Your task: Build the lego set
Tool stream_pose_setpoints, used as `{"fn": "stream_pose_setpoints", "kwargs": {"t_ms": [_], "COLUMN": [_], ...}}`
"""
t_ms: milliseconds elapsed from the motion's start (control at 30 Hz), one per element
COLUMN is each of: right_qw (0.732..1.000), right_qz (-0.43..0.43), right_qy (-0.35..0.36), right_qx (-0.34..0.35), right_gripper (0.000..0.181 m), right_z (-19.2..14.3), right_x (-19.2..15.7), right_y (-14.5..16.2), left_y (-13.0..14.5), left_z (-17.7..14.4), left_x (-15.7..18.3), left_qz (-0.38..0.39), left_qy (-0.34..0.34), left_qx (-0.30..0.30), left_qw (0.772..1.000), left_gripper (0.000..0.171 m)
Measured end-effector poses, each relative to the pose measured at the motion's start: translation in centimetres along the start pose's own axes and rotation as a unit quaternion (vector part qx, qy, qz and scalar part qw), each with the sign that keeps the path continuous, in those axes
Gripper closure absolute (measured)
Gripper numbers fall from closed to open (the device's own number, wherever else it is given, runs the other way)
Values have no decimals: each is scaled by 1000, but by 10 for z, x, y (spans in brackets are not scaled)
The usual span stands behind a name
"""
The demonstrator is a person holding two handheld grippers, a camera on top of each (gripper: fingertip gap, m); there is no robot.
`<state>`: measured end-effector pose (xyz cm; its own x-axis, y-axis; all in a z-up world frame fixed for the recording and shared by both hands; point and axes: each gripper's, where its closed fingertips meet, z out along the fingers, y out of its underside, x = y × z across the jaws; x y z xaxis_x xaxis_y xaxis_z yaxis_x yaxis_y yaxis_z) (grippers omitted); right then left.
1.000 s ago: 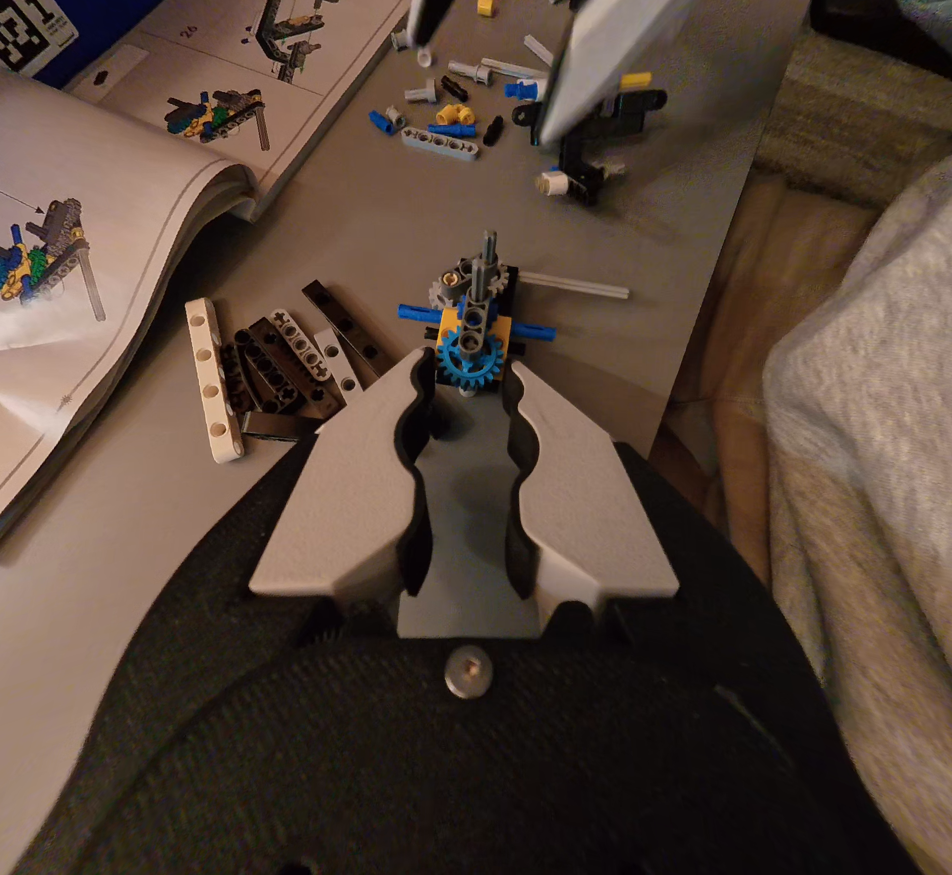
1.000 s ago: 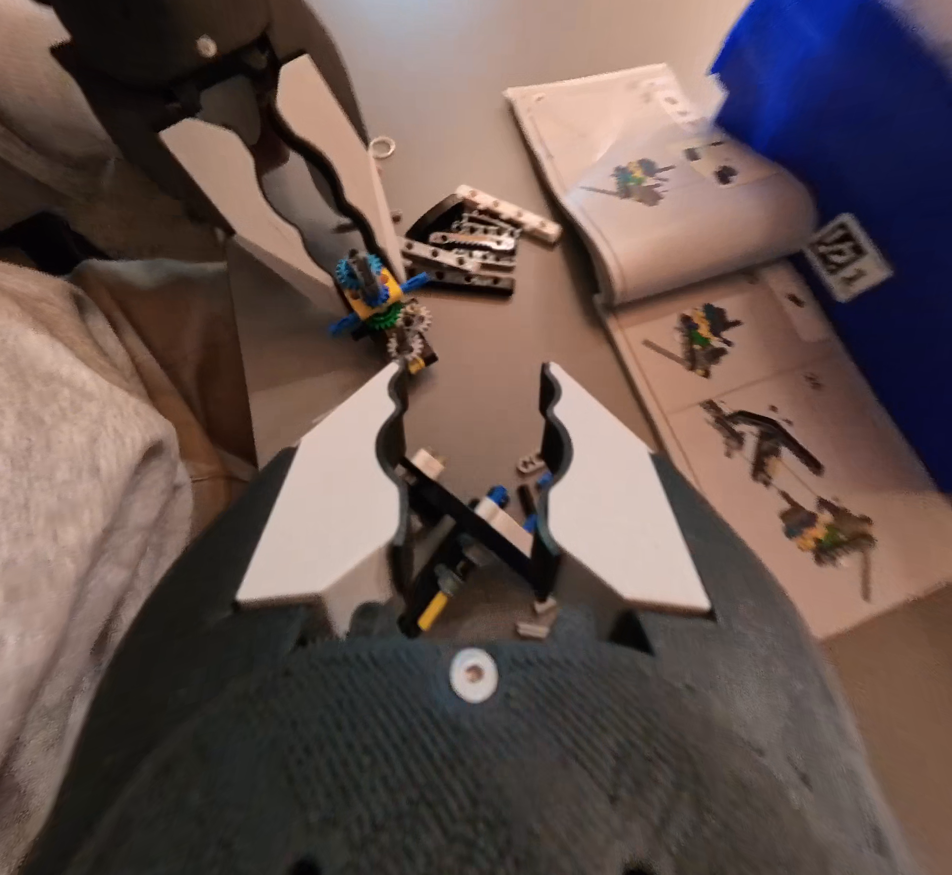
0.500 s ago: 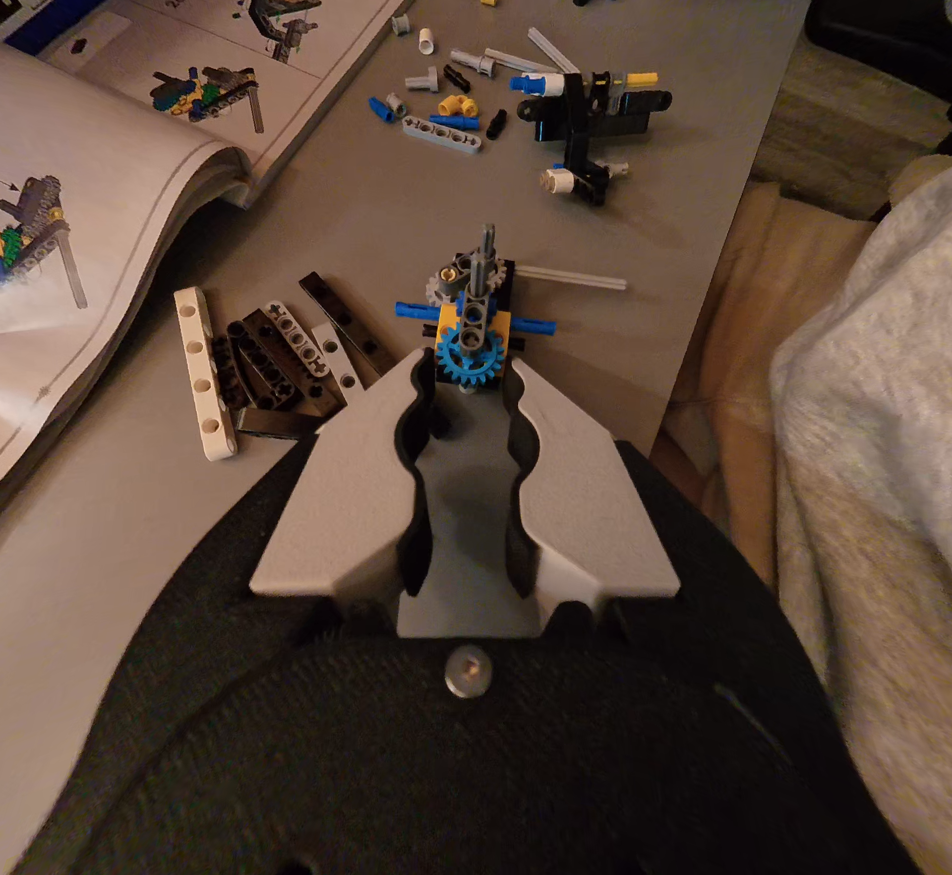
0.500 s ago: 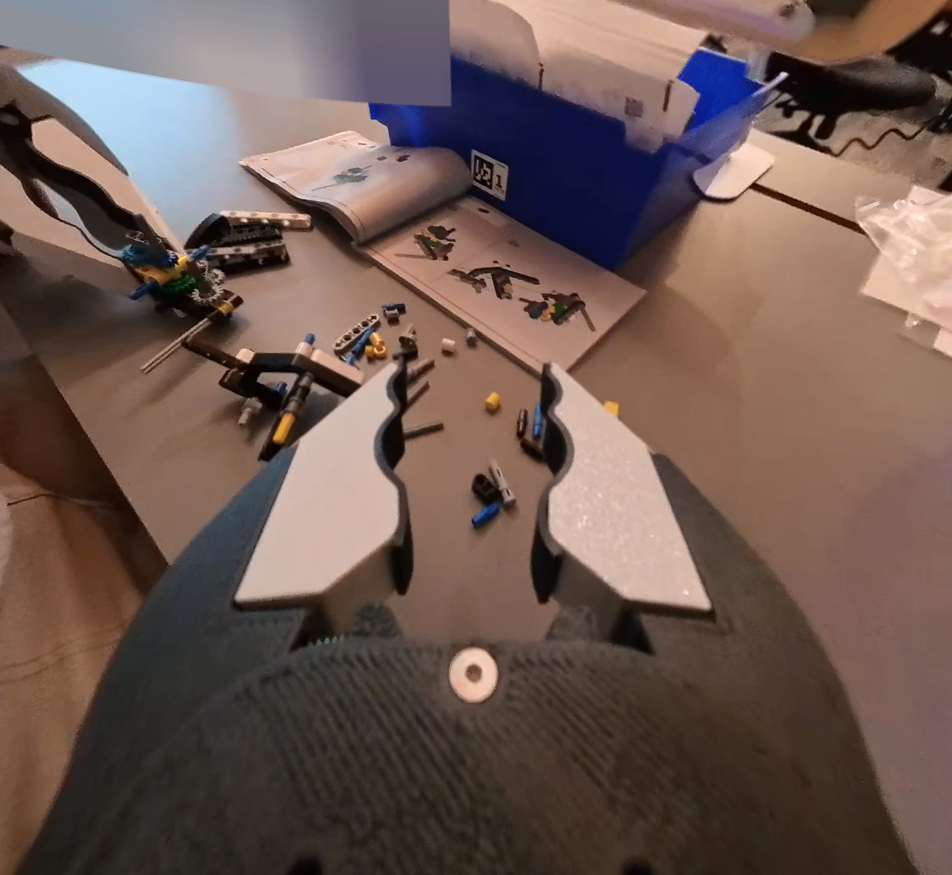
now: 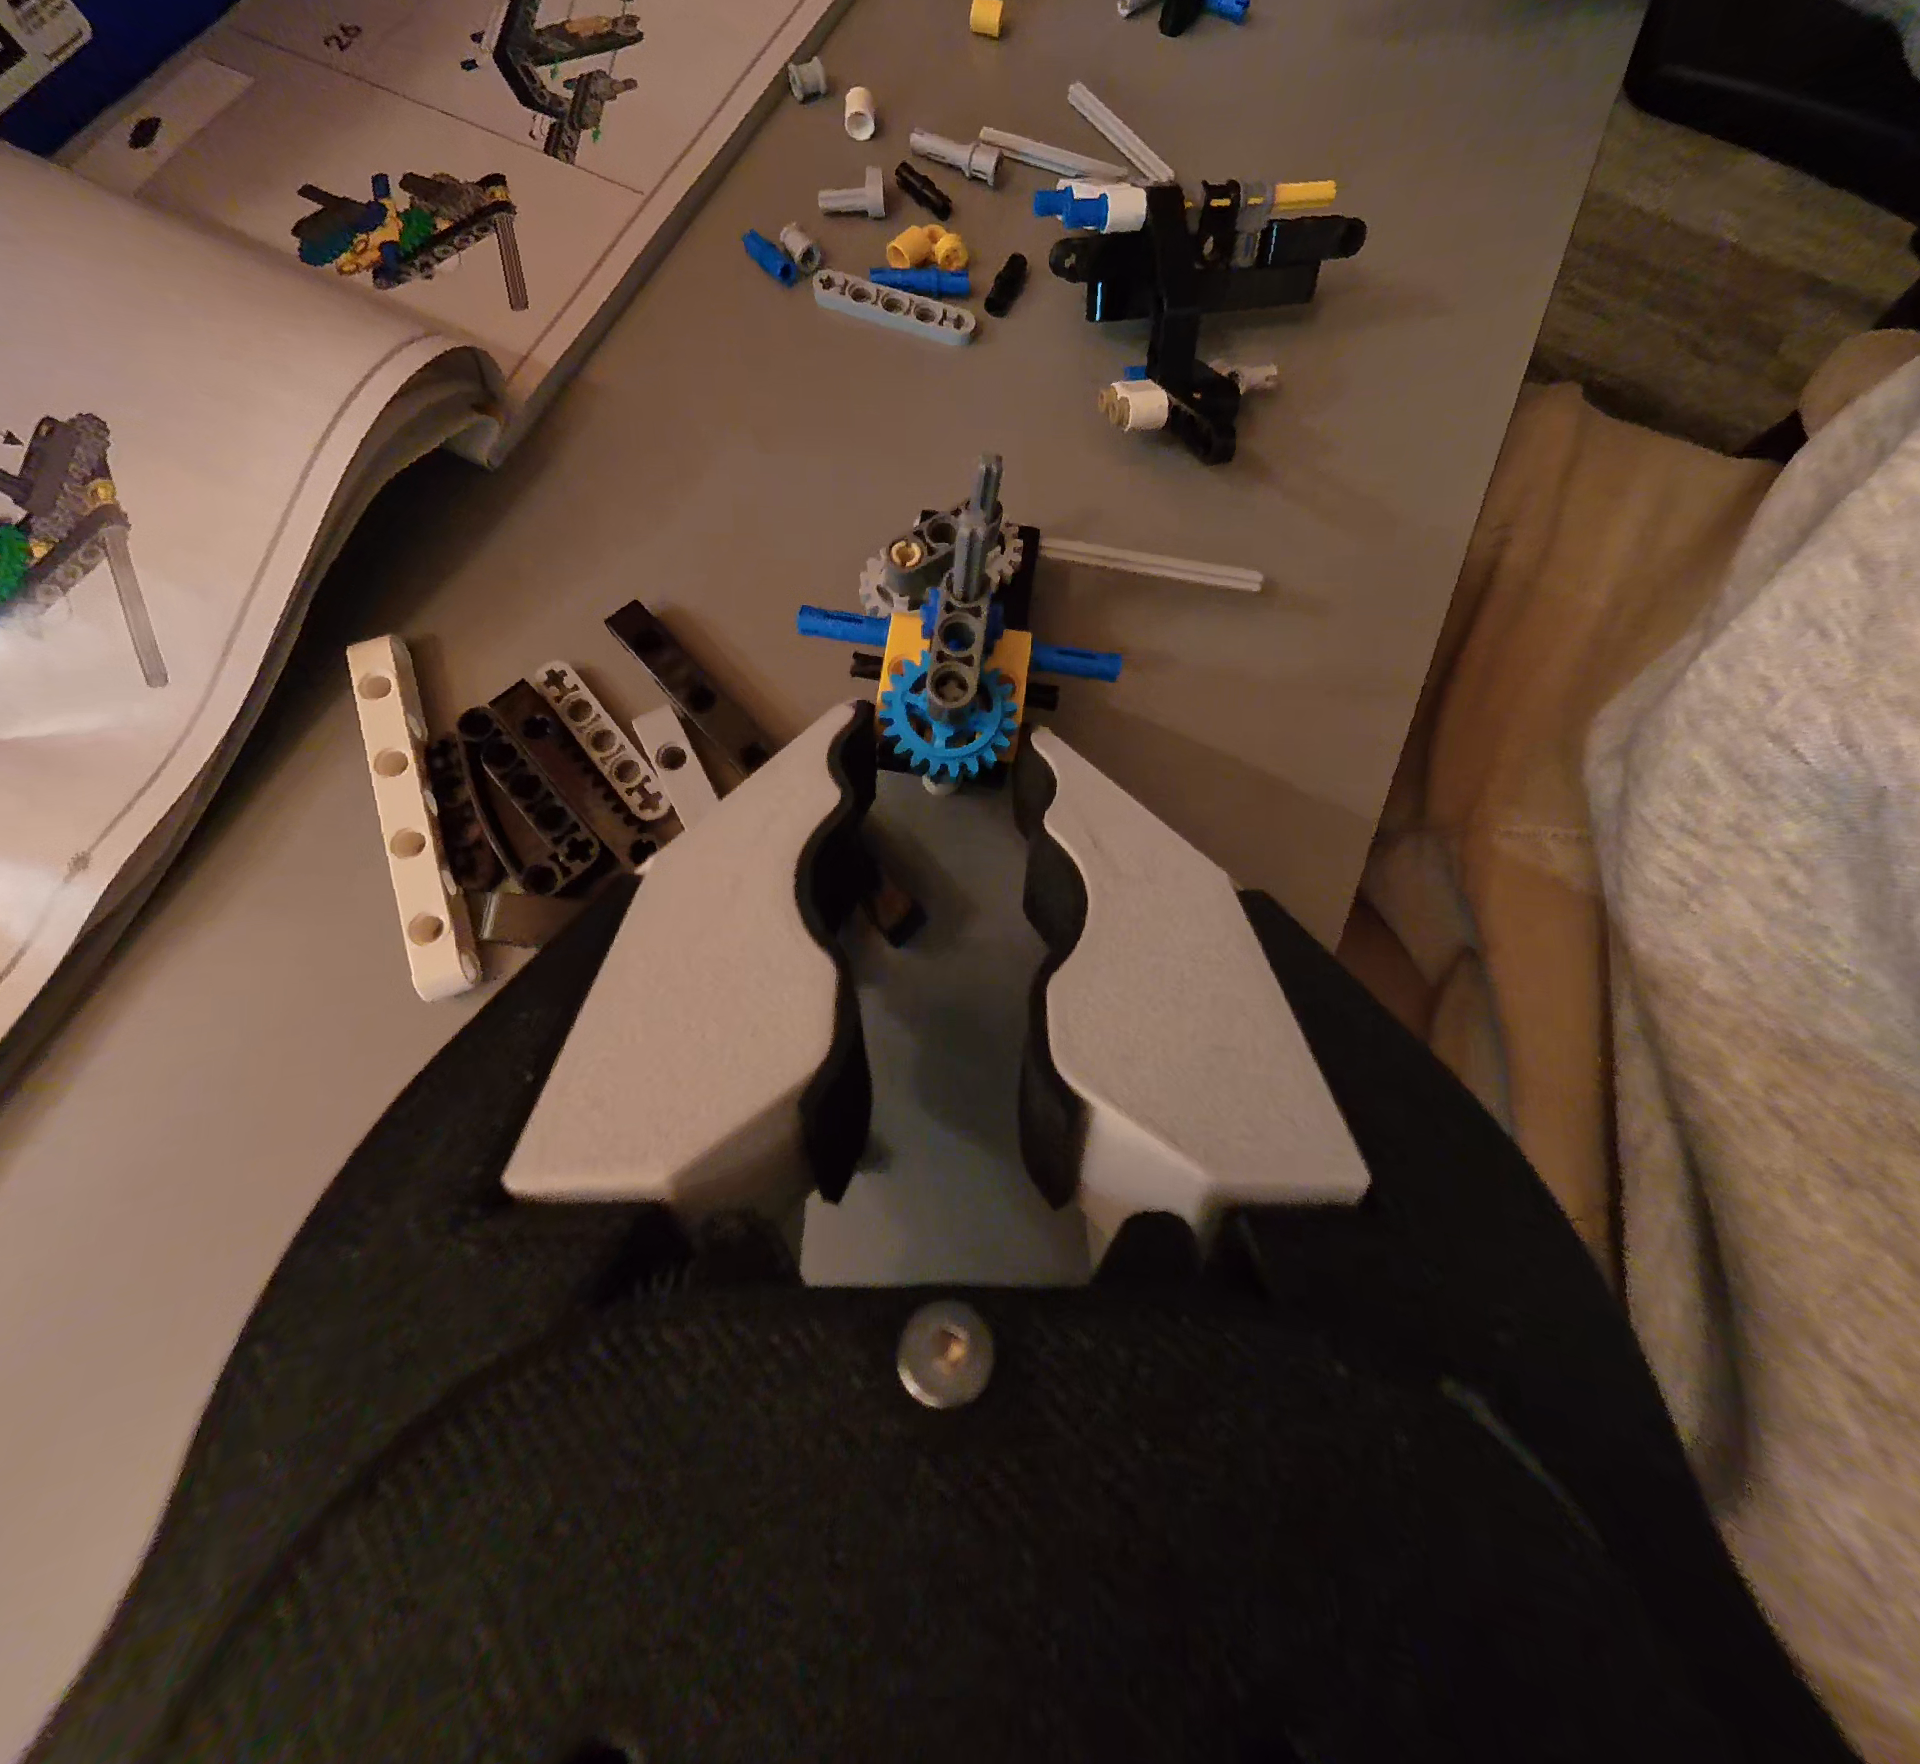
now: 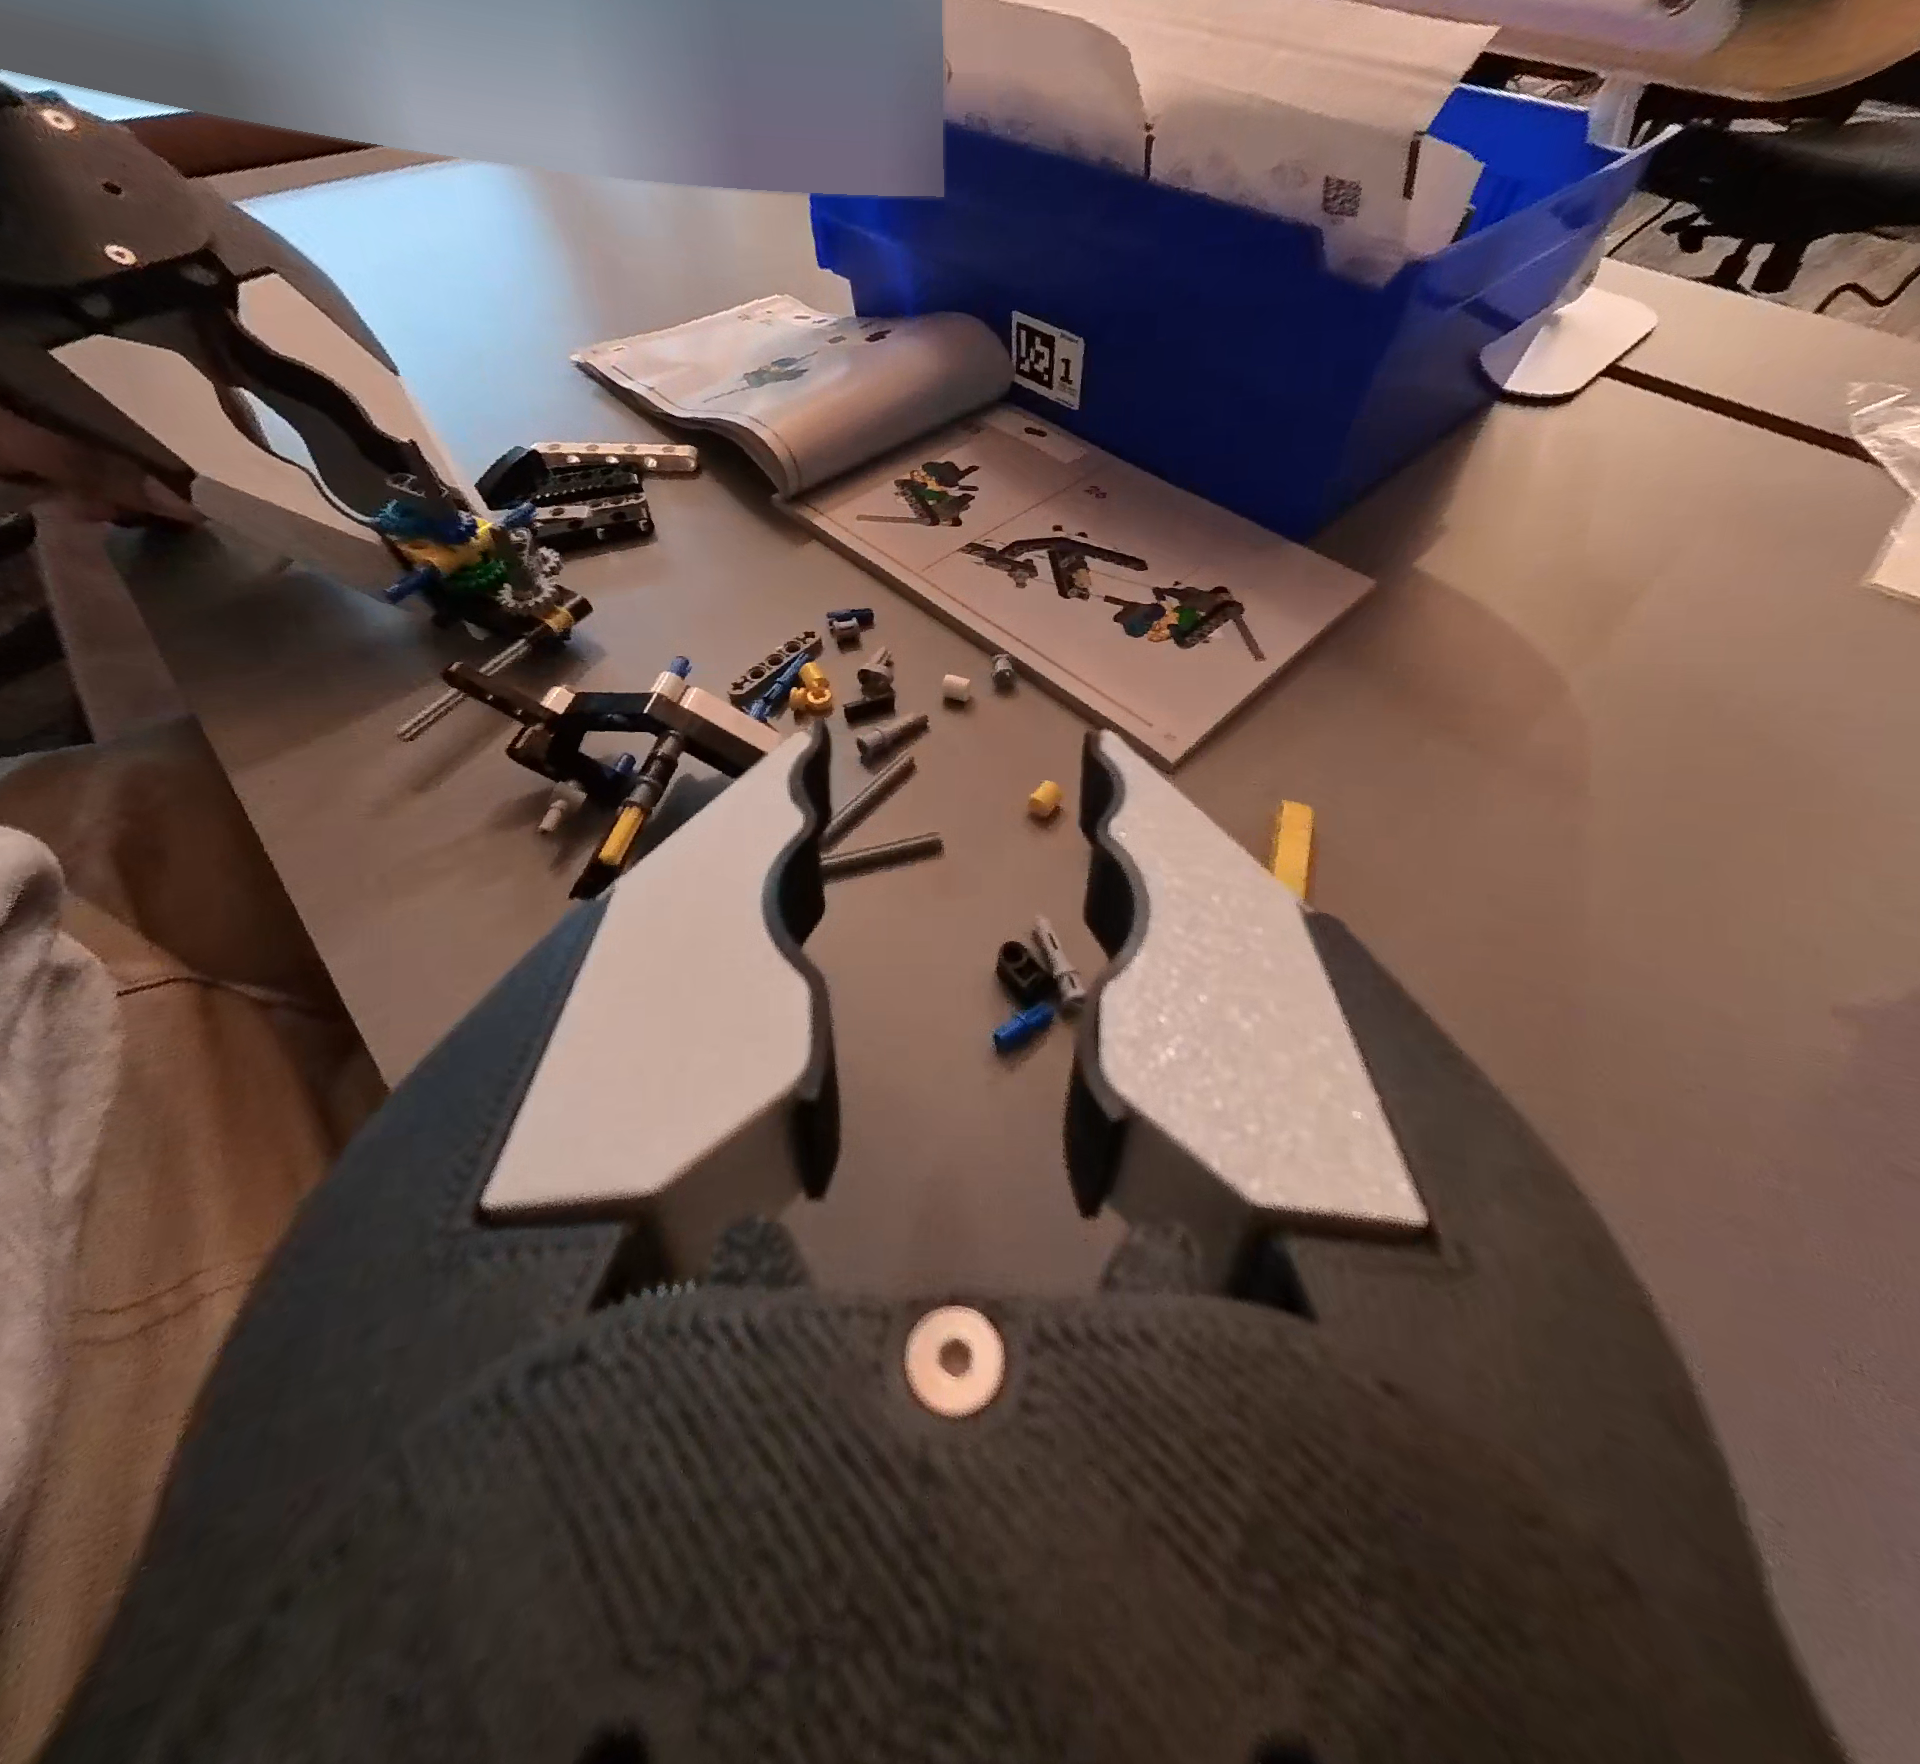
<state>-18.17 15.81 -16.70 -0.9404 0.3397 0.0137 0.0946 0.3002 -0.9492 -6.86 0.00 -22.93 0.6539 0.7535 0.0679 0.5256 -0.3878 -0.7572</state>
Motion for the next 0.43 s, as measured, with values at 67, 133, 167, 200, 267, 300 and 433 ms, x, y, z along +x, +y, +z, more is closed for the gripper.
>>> {"fn": "stream_pose_setpoints", "kwargs": {"t_ms": [67,133,167,200,267,300,433], "right_qw": [1000,1000,1000,1000,1000,1000,1000], "right_qz": [4,9,11,14,20,21,18], "right_qy": [-5,-9,-10,-12,-19,-20,-20], "right_qx": [4,7,9,10,11,11,10], "right_gripper": [134,134,134,135,134,134,134], "right_z": [0,1,1,2,3,4,6], "right_x": [-2,-2,-2,-2,-3,-3,-3], "right_y": [0,0,0,0,0,0,0], "left_y": [-1,-1,-1,-1,1,1,3], "left_z": [1,3,4,5,6,6,8], "left_x": [1,1,1,1,1,1,1], "left_qz": [4,9,11,14,17,19,30], "left_qy": [3,6,6,5,2,0,-8], "left_qx": [-1,-5,-7,-10,-15,-16,-24], "left_qw": [1000,1000,1000,1000,1000,1000,999], "left_gripper": [147,147,147,147,147,147,146]}}
